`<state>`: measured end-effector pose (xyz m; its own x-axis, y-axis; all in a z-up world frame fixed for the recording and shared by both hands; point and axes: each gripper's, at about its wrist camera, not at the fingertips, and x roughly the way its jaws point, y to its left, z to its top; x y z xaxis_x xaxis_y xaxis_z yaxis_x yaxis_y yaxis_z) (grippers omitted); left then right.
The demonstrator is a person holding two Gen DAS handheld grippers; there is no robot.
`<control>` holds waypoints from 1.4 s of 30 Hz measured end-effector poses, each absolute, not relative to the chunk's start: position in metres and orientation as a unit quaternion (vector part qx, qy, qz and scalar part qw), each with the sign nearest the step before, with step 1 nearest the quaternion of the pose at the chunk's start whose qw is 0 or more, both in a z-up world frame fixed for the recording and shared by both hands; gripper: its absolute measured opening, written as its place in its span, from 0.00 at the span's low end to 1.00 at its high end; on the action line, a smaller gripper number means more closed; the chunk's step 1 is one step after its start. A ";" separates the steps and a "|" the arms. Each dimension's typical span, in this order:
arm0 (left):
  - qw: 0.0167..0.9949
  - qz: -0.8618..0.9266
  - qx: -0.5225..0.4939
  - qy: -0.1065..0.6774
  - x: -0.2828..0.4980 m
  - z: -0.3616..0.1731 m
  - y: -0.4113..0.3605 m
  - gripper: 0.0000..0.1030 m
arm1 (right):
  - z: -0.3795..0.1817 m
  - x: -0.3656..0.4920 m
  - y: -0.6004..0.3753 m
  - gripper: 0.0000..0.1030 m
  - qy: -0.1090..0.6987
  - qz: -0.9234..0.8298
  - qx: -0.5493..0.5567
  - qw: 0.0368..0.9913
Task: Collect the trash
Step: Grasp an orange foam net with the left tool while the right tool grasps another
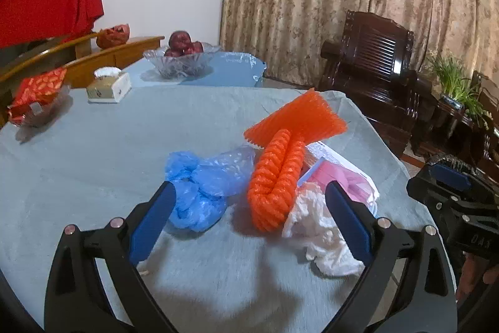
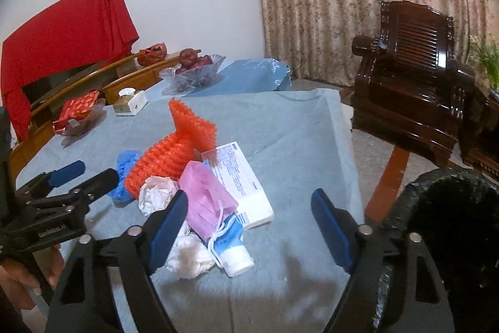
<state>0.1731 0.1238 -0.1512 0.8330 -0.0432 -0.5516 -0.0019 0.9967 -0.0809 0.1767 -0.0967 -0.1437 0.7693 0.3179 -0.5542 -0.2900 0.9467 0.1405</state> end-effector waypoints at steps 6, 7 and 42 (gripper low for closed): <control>0.949 -0.025 -0.048 0.310 0.198 -0.167 0.121 0.76 | -0.149 0.196 -0.091 0.66 0.307 0.172 0.020 0.936; 0.948 -0.027 -0.051 0.312 0.202 -0.169 0.121 0.74 | -0.148 0.199 -0.089 0.66 0.305 0.174 0.018 0.936; 0.944 -0.004 -0.064 0.325 0.215 -0.148 0.166 0.26 | -0.146 0.242 -0.013 0.65 0.308 0.254 -0.008 0.917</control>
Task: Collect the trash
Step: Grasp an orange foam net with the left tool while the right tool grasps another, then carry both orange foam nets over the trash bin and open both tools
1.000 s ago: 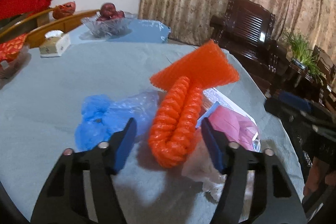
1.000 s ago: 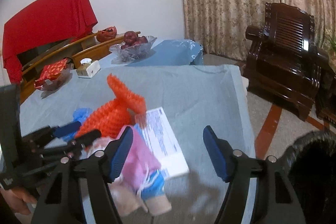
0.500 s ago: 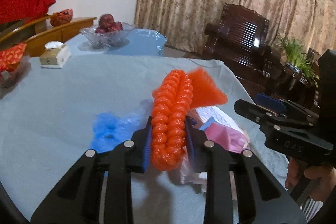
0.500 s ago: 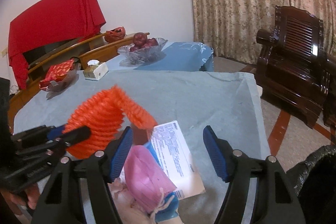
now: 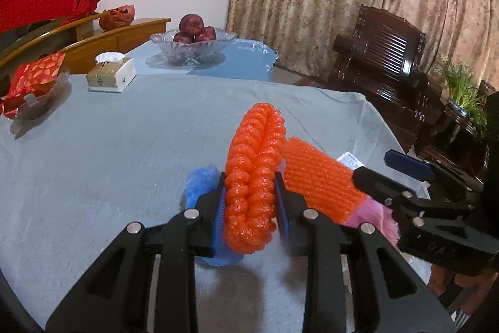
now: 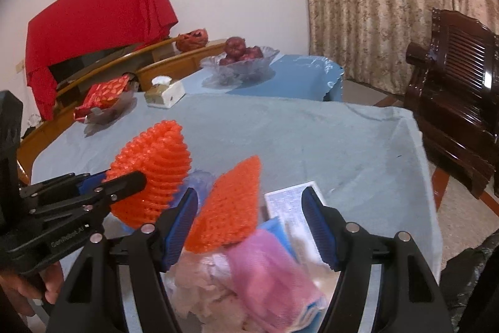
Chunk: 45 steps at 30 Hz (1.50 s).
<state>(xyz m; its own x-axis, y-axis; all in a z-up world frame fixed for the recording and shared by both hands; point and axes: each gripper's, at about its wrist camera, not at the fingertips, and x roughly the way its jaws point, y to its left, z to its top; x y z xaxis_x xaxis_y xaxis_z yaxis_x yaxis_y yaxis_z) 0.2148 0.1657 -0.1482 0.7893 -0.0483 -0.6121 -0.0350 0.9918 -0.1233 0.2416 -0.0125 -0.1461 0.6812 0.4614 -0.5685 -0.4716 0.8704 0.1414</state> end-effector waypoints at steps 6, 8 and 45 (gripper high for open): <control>0.943 -0.005 -0.065 0.326 0.216 -0.151 0.170 0.26 | -0.161 0.250 0.002 0.40 0.343 0.257 -0.014 0.904; 0.943 -0.006 -0.068 0.326 0.216 -0.152 0.170 0.26 | -0.163 0.251 0.003 0.30 0.347 0.260 -0.014 0.901; 0.958 -0.098 -0.040 0.268 0.172 -0.073 0.054 0.26 | -0.062 0.170 -0.117 0.10 0.252 0.179 0.016 0.951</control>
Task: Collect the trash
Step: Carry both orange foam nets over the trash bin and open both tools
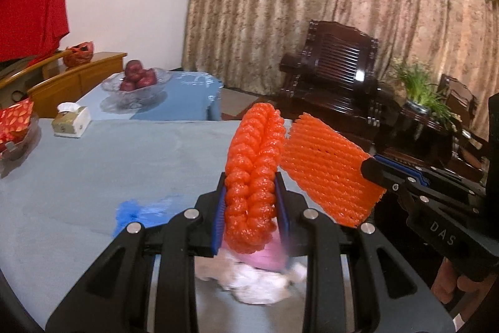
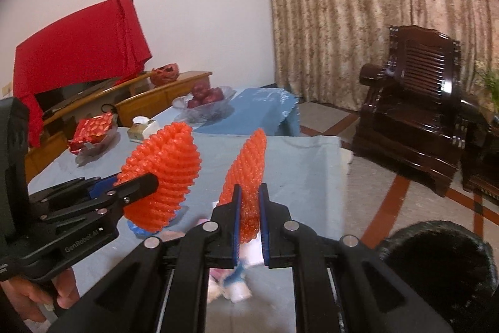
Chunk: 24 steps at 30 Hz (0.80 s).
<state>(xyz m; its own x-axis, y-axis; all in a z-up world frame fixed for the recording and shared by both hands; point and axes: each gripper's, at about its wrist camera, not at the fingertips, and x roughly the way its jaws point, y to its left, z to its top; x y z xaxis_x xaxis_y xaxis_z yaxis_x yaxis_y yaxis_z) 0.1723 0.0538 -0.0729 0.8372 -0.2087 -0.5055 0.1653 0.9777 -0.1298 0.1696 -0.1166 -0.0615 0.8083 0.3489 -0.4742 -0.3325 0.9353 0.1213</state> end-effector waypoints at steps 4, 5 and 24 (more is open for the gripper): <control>0.956 -0.122 -0.034 0.266 0.165 -0.071 0.028 0.26 | -0.056 0.155 -0.145 0.10 0.249 0.154 0.020 0.956; 0.955 -0.128 -0.033 0.265 0.163 -0.070 0.021 0.26 | -0.055 0.151 -0.152 0.10 0.248 0.148 0.021 0.957; 0.931 -0.243 -0.002 0.273 0.139 -0.088 -0.100 0.26 | -0.064 0.090 -0.274 0.10 0.254 0.018 0.036 0.966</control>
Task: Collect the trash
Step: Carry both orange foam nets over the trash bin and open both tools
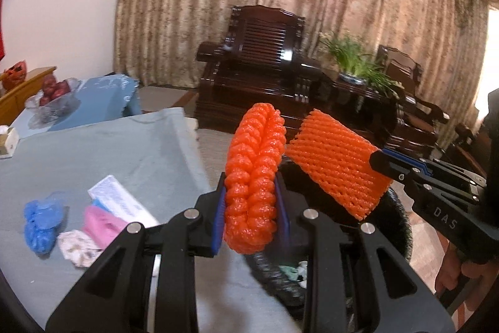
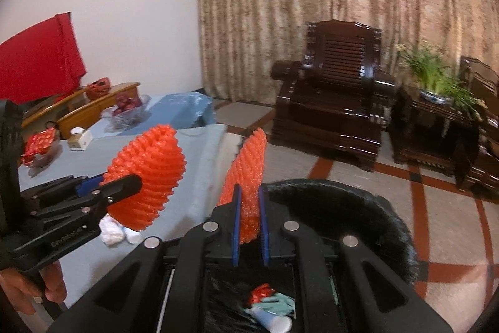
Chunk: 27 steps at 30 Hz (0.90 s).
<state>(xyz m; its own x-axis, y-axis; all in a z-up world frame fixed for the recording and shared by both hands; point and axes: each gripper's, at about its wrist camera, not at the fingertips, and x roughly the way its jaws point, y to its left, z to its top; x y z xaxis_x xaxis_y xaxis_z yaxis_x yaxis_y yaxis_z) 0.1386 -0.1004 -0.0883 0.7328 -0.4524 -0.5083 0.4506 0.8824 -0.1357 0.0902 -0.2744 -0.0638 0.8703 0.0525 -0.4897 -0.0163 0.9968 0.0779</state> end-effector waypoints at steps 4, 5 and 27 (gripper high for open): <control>0.925 -0.265 0.010 0.271 0.135 -0.093 -0.125 0.26 | -0.070 0.083 -0.297 0.10 0.258 -0.007 0.045 0.965; 0.923 -0.272 0.013 0.272 0.134 -0.095 -0.132 0.26 | -0.071 0.082 -0.304 0.10 0.259 -0.014 0.047 0.965; 0.882 -0.345 0.019 0.321 0.150 -0.144 -0.204 0.44 | -0.121 0.067 -0.375 0.16 0.308 -0.096 0.081 0.943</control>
<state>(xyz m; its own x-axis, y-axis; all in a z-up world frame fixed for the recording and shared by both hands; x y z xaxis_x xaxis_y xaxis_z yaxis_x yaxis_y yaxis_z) 0.1504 -0.2036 -0.1445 0.5552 -0.5967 -0.5794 0.6206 0.7610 -0.1890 0.0665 -0.3754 -0.1206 0.7917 -0.1319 -0.5965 0.2317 0.9683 0.0933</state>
